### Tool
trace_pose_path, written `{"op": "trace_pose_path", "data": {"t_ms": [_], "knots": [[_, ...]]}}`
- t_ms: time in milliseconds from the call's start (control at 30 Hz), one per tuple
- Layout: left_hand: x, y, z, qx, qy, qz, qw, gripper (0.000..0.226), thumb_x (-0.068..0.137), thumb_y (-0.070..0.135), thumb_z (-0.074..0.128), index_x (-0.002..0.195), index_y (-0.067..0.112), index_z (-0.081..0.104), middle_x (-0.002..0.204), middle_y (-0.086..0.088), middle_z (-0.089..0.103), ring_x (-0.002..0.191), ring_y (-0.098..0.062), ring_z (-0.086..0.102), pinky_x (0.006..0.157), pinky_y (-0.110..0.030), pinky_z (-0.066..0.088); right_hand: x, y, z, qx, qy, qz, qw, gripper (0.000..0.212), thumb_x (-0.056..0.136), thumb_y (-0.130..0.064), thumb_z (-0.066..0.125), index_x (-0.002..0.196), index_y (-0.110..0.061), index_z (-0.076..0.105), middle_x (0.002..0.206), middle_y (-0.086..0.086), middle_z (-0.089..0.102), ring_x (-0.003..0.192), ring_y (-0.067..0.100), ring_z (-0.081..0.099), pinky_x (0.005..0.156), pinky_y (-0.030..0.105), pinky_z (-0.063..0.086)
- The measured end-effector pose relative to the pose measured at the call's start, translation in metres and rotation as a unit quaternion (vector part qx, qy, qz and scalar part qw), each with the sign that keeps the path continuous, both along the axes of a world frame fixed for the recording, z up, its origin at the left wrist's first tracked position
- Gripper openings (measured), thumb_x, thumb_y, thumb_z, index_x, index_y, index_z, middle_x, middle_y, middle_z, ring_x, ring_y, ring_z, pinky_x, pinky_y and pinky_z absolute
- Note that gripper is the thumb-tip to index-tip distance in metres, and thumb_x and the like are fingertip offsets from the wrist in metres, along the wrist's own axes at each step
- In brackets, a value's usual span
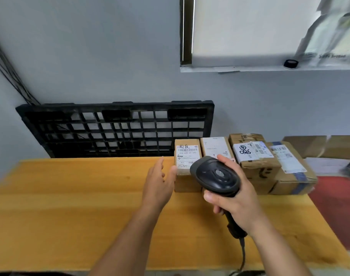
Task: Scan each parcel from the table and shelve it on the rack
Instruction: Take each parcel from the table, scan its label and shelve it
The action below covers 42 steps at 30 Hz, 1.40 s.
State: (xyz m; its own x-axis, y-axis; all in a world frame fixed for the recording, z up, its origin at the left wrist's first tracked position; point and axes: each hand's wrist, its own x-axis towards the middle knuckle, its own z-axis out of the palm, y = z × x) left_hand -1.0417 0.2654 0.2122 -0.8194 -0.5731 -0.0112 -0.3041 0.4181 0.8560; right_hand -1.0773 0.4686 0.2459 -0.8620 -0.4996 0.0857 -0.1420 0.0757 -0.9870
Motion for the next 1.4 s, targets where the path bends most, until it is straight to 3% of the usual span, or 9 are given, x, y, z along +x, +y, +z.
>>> {"op": "trace_pose_path", "data": {"t_ms": [133, 300, 433, 633, 767, 900, 1067, 1200, 1400], "knots": [[-0.037, -0.006, -0.008, 0.036, -0.023, -0.016, 0.999, 0.058, 0.100, 0.040, 0.046, 0.152, 0.023, 0.026, 0.149, -0.004, 0.040, 0.109, -0.008, 0.045, 0.087, -0.029, 0.042, -0.018, -0.002, -0.010, 0.017, -0.014, -0.017, 1.000, 0.088, 0.069, -0.006, 0.087, 0.128, -0.057, 0.047, 0.111, 0.006, 0.068, 0.053, 0.031, 0.065, 0.050, 0.033, 0.053], [-0.062, -0.009, -0.019, 0.069, -0.059, -0.020, 0.996, 0.057, 0.099, 0.039, 0.049, 0.150, 0.022, 0.029, 0.143, -0.004, 0.045, 0.119, -0.018, 0.050, 0.094, -0.039, 0.050, -0.031, -0.007, -0.020, 0.024, -0.031, -0.030, 0.999, 0.088, 0.070, -0.004, 0.086, 0.126, -0.059, 0.048, 0.110, 0.003, 0.069, 0.053, 0.031, 0.064, 0.050, 0.032, 0.053], [-0.062, -0.006, -0.028, 0.122, -0.075, -0.037, 0.989, 0.058, 0.098, 0.037, 0.052, 0.149, 0.024, 0.028, 0.137, 0.001, 0.051, 0.109, -0.013, 0.053, 0.076, -0.026, 0.047, -0.036, -0.007, -0.025, 0.029, -0.041, -0.032, 0.998, 0.087, 0.070, -0.004, 0.085, 0.125, -0.060, 0.047, 0.111, 0.007, 0.068, 0.053, 0.031, 0.065, 0.050, 0.030, 0.053], [-0.057, -0.010, -0.034, 0.220, -0.101, -0.041, 0.969, 0.076, 0.094, 0.039, 0.059, 0.154, 0.028, 0.015, 0.139, -0.004, 0.052, 0.110, -0.019, 0.056, 0.085, -0.033, 0.047, -0.040, -0.009, -0.032, 0.025, -0.056, -0.026, 0.998, 0.086, 0.065, -0.017, 0.086, 0.126, -0.061, 0.046, 0.113, 0.008, 0.067, 0.053, 0.030, 0.065, 0.050, 0.031, 0.052], [-0.062, -0.010, -0.032, 0.237, -0.112, -0.076, 0.962, 0.087, 0.090, 0.028, 0.065, 0.154, 0.033, 0.006, 0.123, 0.007, 0.055, 0.092, -0.003, 0.054, 0.073, -0.026, 0.043, -0.039, -0.008, -0.034, 0.030, -0.056, -0.018, 0.998, 0.088, 0.070, -0.008, 0.087, 0.127, -0.061, 0.046, 0.114, 0.008, 0.066, 0.055, 0.030, 0.065, 0.052, 0.032, 0.053], [-0.064, -0.011, -0.035, 0.264, -0.105, -0.086, 0.955, 0.103, 0.085, 0.020, 0.071, 0.154, 0.034, -0.004, 0.116, 0.009, 0.056, 0.093, -0.004, 0.053, 0.087, -0.031, 0.038, -0.038, -0.005, -0.035, 0.031, -0.059, -0.015, 0.998, 0.089, 0.071, -0.006, 0.086, 0.127, -0.062, 0.045, 0.114, 0.008, 0.066, 0.055, 0.029, 0.065, 0.052, 0.032, 0.053], [-0.055, -0.011, -0.038, 0.286, -0.050, -0.082, 0.953, 0.121, 0.073, 0.005, 0.080, 0.153, 0.036, -0.006, 0.109, 0.005, 0.060, 0.097, -0.011, 0.061, 0.066, -0.021, 0.050, -0.033, 0.000, -0.036, 0.029, -0.065, -0.010, 0.997, 0.090, 0.071, -0.005, 0.086, 0.128, -0.061, 0.045, 0.114, 0.009, 0.067, 0.055, 0.029, 0.065, 0.052, 0.033, 0.053], [-0.041, -0.014, -0.036, 0.280, 0.008, -0.055, 0.958, 0.125, 0.066, 0.015, 0.087, 0.149, 0.048, 0.000, 0.122, -0.004, 0.056, 0.107, -0.022, 0.062, 0.071, -0.030, 0.057, -0.028, 0.002, -0.033, 0.015, -0.066, -0.013, 0.998, 0.088, 0.069, -0.008, 0.087, 0.128, -0.060, 0.046, 0.110, 0.006, 0.069, 0.053, 0.031, 0.064, 0.050, 0.034, 0.052], [-0.017, -0.026, -0.032, 0.198, 0.039, -0.033, 0.979, 0.131, 0.041, 0.044, 0.094, 0.142, 0.060, 0.013, 0.134, -0.008, 0.044, 0.112, -0.025, 0.059, 0.069, -0.035, 0.061, -0.011, 0.003, -0.014, -0.035, -0.075, 0.014, 0.996, 0.091, 0.058, -0.025, 0.087, 0.135, -0.048, 0.046, 0.101, 0.008, 0.072, 0.051, 0.031, 0.062, 0.047, 0.035, 0.052]]}}
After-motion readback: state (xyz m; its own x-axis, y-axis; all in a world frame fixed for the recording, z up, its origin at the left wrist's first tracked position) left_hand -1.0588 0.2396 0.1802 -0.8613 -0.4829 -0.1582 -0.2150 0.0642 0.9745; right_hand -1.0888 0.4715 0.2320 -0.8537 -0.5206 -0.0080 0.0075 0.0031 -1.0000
